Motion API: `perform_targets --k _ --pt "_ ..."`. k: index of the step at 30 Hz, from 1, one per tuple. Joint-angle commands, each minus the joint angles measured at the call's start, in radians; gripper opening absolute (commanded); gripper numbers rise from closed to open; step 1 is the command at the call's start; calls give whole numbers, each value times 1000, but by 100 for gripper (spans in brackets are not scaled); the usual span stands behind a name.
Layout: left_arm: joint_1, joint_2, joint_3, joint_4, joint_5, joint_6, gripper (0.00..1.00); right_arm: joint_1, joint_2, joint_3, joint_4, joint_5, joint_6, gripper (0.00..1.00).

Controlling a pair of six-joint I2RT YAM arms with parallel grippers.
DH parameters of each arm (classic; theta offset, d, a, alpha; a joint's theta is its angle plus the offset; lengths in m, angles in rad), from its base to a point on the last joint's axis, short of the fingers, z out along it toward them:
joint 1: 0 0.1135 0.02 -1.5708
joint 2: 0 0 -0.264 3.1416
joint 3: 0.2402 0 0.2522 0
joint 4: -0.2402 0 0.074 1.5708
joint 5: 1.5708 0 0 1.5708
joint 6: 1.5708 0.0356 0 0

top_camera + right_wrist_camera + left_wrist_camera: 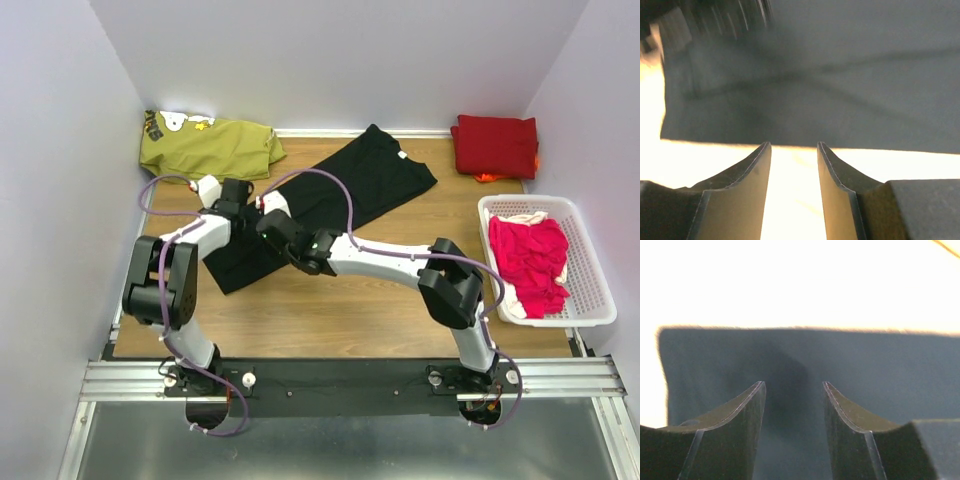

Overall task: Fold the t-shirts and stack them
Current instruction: Rotate the tshirt 90 degrees

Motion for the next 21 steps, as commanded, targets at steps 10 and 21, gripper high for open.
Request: perform_targets --k 10,21 --pt "207 164 114 -28 52 -29 57 26 132 27 26 -150 42 49" --pt "221 61 45 39 80 -17 57 41 290 127 55 -258 15 45"
